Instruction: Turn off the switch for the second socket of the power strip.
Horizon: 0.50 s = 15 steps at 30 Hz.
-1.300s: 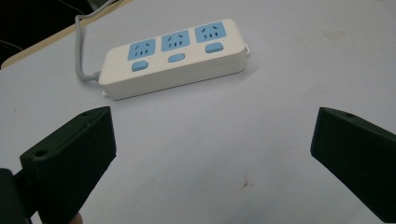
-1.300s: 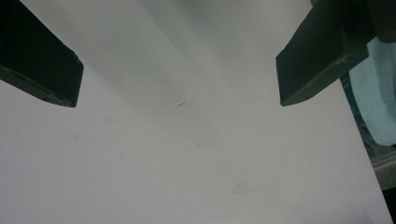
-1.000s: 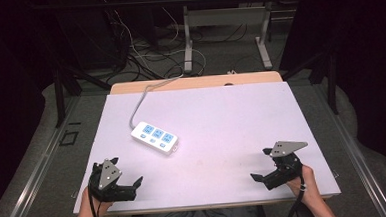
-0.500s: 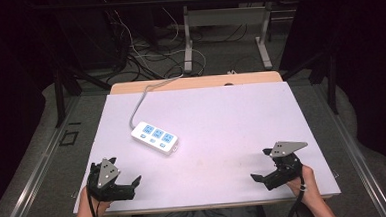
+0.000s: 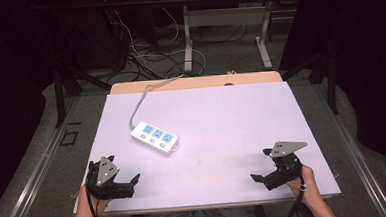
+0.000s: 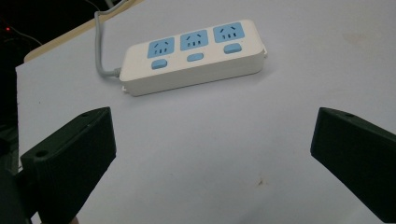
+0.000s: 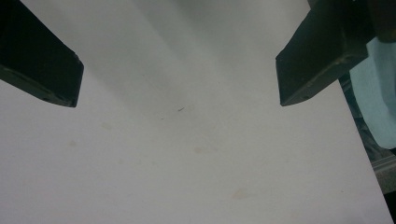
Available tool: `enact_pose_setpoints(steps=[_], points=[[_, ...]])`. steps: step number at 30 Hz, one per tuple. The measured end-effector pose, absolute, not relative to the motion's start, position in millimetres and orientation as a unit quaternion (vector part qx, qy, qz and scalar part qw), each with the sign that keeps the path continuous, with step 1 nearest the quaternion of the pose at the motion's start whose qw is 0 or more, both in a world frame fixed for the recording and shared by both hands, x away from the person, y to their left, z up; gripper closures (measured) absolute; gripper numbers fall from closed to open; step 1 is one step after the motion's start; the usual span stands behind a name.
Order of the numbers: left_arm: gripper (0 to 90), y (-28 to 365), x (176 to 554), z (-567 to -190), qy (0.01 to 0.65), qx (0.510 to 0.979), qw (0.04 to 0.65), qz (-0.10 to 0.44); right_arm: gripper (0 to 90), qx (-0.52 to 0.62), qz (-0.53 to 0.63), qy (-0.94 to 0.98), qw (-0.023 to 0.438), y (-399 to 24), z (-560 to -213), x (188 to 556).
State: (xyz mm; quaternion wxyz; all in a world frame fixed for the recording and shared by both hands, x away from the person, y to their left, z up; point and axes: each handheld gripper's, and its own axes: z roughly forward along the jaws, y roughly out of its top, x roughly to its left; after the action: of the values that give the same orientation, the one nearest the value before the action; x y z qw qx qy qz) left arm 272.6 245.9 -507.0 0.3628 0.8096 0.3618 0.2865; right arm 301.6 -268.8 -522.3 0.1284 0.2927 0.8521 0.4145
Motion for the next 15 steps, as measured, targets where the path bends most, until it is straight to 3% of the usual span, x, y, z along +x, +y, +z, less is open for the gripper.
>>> enact_pose_setpoints(steps=[15], points=[[0.0,243.7,279.0,-498.4,0.371,0.802,0.360,0.298,0.1,0.295,0.412,0.853,0.128,-267.2,-523.7,301.9]])
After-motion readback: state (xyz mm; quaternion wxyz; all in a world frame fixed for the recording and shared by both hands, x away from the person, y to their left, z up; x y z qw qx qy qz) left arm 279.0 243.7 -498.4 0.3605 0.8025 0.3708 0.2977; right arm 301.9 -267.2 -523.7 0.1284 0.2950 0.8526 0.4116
